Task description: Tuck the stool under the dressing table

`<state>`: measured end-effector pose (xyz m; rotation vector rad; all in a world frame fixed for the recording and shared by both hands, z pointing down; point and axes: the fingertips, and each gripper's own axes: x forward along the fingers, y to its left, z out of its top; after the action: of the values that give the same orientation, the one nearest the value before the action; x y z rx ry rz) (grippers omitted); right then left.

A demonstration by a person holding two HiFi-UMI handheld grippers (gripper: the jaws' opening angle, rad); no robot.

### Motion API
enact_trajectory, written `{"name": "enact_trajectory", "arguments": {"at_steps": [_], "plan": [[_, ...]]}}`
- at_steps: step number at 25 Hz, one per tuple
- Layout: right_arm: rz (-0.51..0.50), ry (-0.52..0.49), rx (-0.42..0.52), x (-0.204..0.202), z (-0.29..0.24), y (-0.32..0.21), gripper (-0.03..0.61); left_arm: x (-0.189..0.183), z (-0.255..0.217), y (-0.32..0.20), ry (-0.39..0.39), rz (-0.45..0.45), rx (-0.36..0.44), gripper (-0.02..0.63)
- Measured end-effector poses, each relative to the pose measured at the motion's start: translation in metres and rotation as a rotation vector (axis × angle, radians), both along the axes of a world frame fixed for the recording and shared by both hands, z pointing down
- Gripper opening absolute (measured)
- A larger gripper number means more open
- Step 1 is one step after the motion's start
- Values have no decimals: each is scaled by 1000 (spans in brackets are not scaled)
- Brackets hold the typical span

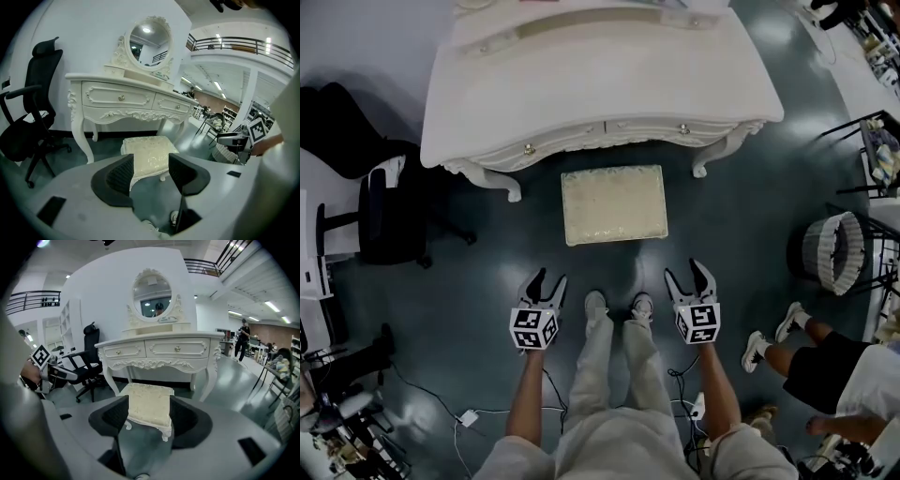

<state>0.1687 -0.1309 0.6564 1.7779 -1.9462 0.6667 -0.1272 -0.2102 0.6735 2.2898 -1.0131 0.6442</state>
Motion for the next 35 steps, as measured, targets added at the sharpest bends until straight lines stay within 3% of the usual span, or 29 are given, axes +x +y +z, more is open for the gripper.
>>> {"name": "enact_trajectory", "arguments": {"at_steps": [17, 35], "plan": [[6, 10, -99, 1, 129, -4, 304, 3, 143, 5, -33, 11, -92, 233], [34, 38, -175, 27, 260, -21, 304, 2, 265, -11, -80, 40, -97, 236]]}}
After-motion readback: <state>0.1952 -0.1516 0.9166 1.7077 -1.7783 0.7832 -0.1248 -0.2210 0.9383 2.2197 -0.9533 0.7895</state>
